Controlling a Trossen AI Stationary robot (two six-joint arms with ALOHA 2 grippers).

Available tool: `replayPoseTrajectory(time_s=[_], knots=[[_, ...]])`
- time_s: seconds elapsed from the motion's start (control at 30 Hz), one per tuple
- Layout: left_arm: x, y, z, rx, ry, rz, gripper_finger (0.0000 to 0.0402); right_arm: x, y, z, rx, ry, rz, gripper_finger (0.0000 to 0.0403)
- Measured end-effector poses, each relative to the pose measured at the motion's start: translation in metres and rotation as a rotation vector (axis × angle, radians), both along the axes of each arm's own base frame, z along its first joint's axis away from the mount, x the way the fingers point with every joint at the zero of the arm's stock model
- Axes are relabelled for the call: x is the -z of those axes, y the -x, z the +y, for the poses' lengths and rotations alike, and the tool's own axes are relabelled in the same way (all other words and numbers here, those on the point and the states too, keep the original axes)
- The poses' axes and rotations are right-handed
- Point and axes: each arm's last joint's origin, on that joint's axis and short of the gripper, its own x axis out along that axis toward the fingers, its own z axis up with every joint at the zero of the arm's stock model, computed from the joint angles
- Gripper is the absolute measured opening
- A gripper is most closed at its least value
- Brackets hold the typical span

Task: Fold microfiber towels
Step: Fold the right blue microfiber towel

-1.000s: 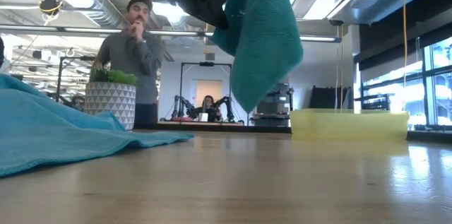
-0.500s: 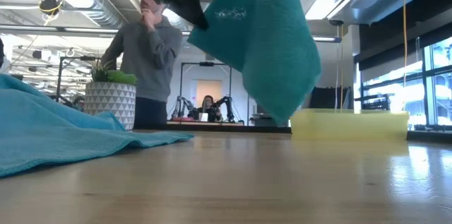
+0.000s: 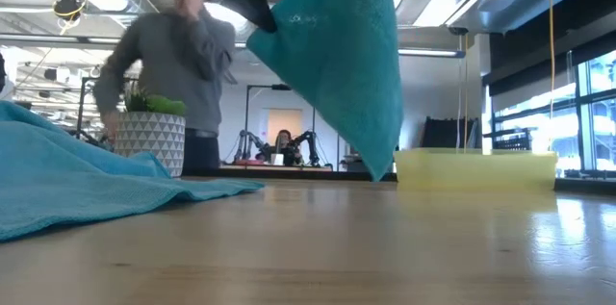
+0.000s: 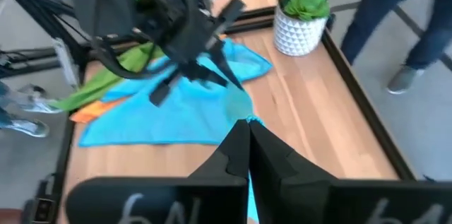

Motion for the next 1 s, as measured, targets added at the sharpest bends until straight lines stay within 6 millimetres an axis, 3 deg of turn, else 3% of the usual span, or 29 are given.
replayPoseTrajectory(time_s=[0.23,0.6,0.7,1.0], knots=[[-0.004,0.001,0.002,-0.007,-0.005,0.000,0.0000,0.014,-0.002,-0.010,0.049,0.069,0.087,0.0003],[-0.055,-0.002,0.018,0.021,-0.093,-0.005,0.0000,0.046,-0.009,-0.042,0.124,0.086,0.202,0.0012],[-0.064,-0.001,0.025,0.013,-0.103,0.000,0.0000,0.047,-0.009,-0.051,0.145,0.101,0.186,0.0013],[-0.066,0.001,0.034,0.024,-0.099,0.044,0.0000,0.045,-0.004,-0.071,0.166,0.167,0.181,0.0013]])
